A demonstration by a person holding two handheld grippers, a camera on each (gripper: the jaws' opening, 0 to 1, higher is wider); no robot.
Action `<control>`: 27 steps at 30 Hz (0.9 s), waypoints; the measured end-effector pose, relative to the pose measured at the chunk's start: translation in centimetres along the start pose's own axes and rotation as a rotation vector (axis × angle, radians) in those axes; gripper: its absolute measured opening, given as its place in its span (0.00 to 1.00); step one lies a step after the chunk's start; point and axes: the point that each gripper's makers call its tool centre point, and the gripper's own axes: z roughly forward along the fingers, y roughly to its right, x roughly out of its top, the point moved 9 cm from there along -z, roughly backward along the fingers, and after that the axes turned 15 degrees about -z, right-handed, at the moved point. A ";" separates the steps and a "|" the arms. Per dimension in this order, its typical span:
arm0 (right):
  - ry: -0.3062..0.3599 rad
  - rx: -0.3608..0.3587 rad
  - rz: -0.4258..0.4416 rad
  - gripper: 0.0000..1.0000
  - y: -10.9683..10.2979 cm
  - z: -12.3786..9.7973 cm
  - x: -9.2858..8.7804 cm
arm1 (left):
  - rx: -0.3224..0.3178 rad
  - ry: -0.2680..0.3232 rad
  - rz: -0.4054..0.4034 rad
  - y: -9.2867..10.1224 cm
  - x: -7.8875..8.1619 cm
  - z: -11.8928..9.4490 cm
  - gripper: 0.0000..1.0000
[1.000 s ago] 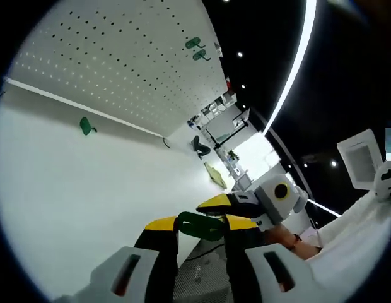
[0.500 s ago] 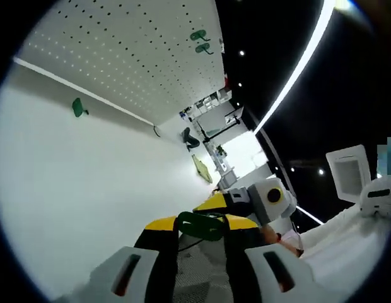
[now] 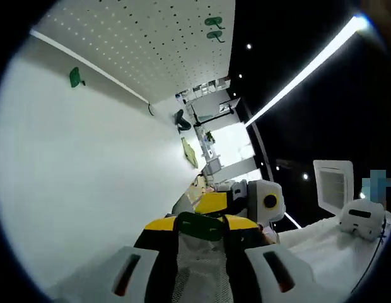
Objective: Insert the hook assembly into the mounting plate slot until the hook locks in place.
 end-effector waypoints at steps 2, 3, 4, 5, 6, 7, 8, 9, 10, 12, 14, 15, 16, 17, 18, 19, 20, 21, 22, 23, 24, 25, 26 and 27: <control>-0.004 0.014 -0.008 0.02 -0.1 0.0 0.0 | 0.000 -0.008 -0.012 -0.1 -0.1 0.0 0.28; -0.006 0.022 -0.022 0.02 -0.1 0.0 0.0 | -0.003 -0.018 -0.027 -0.2 -0.1 0.1 0.28; -0.004 0.031 -0.031 0.01 -0.2 0.0 0.2 | -0.005 -0.022 -0.033 -0.2 -0.1 0.0 0.29; -0.004 0.035 -0.036 0.01 -0.2 -0.1 0.3 | -0.007 -0.026 -0.032 -0.1 -0.2 0.0 0.29; -0.005 0.045 -0.032 0.01 -0.2 -0.2 0.4 | -0.010 -0.032 -0.031 -0.1 -0.3 0.0 0.29; -0.003 0.050 -0.026 0.01 -0.1 -0.3 0.5 | -0.017 -0.044 -0.032 -0.1 -0.4 0.0 0.29; -0.002 0.049 -0.028 0.00 0.0 -0.4 0.5 | -0.022 -0.045 -0.032 0.0 -0.4 0.1 0.29; 0.002 0.044 -0.030 0.00 0.0 -0.4 0.6 | -0.039 -0.037 -0.027 0.1 -0.3 0.1 0.29; 0.007 0.039 -0.031 0.00 0.2 -0.5 0.7 | -0.052 -0.035 -0.015 0.2 -0.3 0.0 0.29; 0.002 0.035 -0.041 0.00 0.4 -0.6 0.8 | -0.061 -0.025 0.001 0.4 -0.2 0.1 0.29; -0.010 0.042 -0.065 0.00 0.5 -0.6 0.9 | -0.066 -0.030 0.022 0.4 -0.2 0.1 0.29; -0.017 0.042 -0.082 0.00 0.6 -0.5 0.9 | -0.070 -0.028 0.040 0.4 -0.1 0.1 0.30; -0.022 0.040 -0.093 0.00 0.6 -0.5 1.0 | -0.073 -0.025 0.055 0.5 -0.1 0.0 0.30; -0.020 0.040 -0.095 0.00 0.7 -0.5 1.1 | -0.080 -0.026 0.075 0.6 -0.1 -0.1 0.30; -0.018 0.041 -0.102 0.00 0.7 -0.5 1.1 | -0.085 -0.033 0.092 0.5 -0.1 -0.2 0.30; -0.023 0.042 -0.113 0.00 0.7 -0.5 1.2 | -0.090 -0.025 0.125 0.6 -0.1 -0.2 0.30; -0.022 0.041 -0.118 0.00 0.7 -0.4 1.2 | -0.086 -0.024 0.133 0.6 -0.1 -0.3 0.31; -0.025 0.039 -0.122 0.00 0.8 -0.4 1.2 | -0.089 -0.016 0.170 0.8 -0.2 -0.2 0.33; -0.038 0.044 -0.126 0.00 0.8 -0.4 1.1 | -0.097 -0.023 0.200 1.0 -0.4 -0.1 0.38; -0.041 0.045 -0.116 0.00 0.8 -0.3 1.1 | -0.098 -0.031 0.197 1.1 -0.7 -0.1 0.41; -0.044 0.041 -0.112 0.00 0.8 -0.3 1.1 | -0.097 -0.024 0.199 1.2 -0.7 -0.1 0.43; -0.044 0.038 -0.109 0.00 0.8 -0.3 1.0 | -0.095 -0.018 0.200 1.2 -0.6 -0.1 0.43; -0.042 0.029 -0.089 0.00 0.9 -0.3 1.0 | -0.093 -0.017 0.198 1.2 -0.6 -0.1 0.43; -0.040 0.022 -0.081 0.00 0.9 -0.3 1.1 | -0.094 -0.002 0.201 1.1 -0.5 -0.2 0.42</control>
